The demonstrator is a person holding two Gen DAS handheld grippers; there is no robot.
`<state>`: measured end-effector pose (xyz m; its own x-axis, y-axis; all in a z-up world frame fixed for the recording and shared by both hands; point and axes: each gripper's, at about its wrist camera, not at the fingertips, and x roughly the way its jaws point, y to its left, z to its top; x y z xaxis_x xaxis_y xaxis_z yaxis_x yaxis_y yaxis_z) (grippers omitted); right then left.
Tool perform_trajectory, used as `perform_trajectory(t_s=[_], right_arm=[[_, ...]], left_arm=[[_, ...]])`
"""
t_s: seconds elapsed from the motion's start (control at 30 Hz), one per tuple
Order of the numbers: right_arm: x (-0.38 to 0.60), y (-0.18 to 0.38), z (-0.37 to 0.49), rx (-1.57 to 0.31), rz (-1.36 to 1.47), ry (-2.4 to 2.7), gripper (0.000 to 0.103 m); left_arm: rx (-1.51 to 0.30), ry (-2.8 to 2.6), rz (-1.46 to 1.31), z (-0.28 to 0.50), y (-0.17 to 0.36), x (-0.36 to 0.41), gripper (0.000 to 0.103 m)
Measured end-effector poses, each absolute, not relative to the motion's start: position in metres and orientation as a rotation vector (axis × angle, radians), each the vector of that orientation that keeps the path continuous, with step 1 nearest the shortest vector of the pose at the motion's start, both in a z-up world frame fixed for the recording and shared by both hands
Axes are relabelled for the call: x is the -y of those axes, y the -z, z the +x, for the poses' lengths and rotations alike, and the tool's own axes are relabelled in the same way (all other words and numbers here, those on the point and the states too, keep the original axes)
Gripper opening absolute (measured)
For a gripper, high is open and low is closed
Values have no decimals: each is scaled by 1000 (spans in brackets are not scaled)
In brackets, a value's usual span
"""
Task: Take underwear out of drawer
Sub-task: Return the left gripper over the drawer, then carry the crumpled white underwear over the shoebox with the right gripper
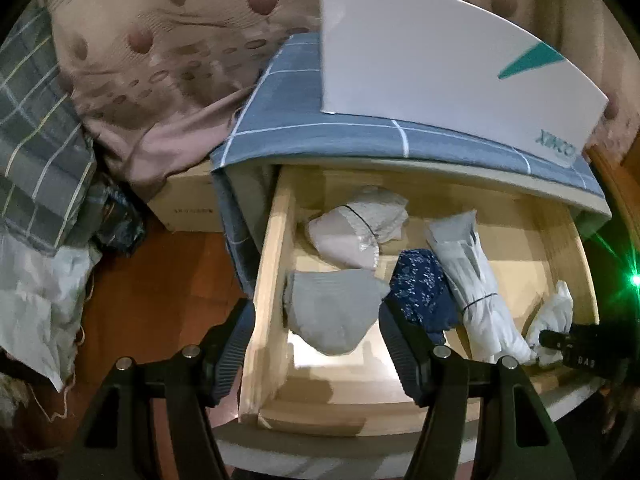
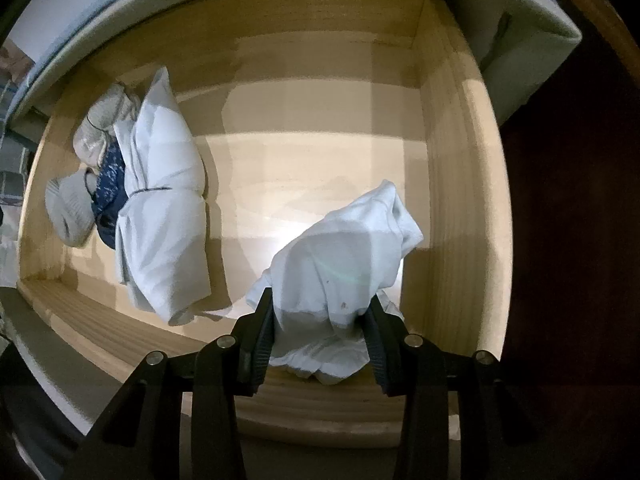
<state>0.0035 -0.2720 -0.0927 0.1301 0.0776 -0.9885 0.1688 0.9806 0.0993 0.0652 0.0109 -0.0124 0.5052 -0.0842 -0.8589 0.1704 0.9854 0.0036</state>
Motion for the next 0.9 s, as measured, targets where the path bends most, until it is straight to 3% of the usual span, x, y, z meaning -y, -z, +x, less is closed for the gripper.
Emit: perform_trajectory(t_s=[0.6,0.9], right_arm=[[274,33,-1,-1234,194,74,38],[274,-44,7,-1102,158,57,38]], left_arm=[[-995,70,28,66,10,-26,66],[-989,67,37,65,9,-25,66]])
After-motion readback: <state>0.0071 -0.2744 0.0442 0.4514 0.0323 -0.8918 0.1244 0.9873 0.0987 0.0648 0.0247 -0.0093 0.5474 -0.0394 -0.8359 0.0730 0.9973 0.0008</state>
